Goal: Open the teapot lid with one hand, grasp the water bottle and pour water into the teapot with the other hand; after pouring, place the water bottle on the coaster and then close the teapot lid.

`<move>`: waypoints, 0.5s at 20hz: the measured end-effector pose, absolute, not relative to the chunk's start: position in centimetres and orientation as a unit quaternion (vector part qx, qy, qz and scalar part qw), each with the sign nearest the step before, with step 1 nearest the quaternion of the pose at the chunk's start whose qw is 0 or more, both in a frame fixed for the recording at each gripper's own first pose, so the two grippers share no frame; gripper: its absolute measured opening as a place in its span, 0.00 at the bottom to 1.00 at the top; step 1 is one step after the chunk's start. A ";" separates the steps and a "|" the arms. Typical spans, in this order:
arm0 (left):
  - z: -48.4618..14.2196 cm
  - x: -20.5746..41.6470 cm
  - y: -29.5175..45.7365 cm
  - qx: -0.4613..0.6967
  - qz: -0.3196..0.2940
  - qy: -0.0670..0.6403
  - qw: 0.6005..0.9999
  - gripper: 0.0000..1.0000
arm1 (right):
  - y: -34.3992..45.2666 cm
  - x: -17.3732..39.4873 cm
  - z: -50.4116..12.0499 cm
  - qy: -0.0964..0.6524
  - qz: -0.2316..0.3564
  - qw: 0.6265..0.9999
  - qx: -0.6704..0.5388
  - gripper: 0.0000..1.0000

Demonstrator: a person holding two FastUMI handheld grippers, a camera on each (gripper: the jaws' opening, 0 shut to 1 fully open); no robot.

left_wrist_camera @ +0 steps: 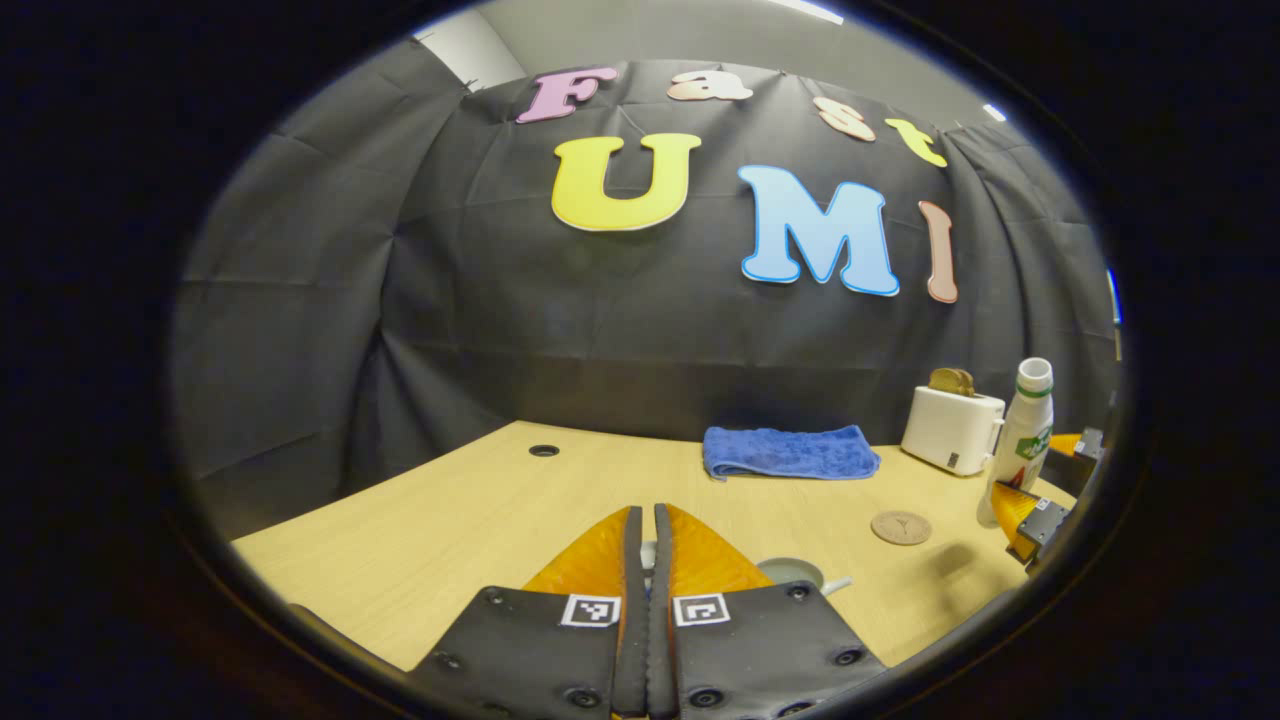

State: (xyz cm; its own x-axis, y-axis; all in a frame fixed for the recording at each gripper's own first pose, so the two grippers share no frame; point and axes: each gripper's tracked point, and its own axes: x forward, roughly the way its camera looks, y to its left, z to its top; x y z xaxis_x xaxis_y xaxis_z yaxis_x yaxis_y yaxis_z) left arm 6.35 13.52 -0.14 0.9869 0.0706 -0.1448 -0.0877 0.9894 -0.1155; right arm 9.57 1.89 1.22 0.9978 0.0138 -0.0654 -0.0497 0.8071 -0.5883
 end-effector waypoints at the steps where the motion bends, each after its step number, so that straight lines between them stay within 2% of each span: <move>1: -0.3 6.3 13.7 -0.062 0.041 0.071 0.995 0.10 | 2.7 9.7 1.5 0.025 0.023 0.943 -0.332 0.77; 10: -0.7 5.3 16.6 -0.063 0.058 0.075 0.994 0.10 | 7.1 10.9 1.0 -0.003 0.058 0.868 -0.494 0.77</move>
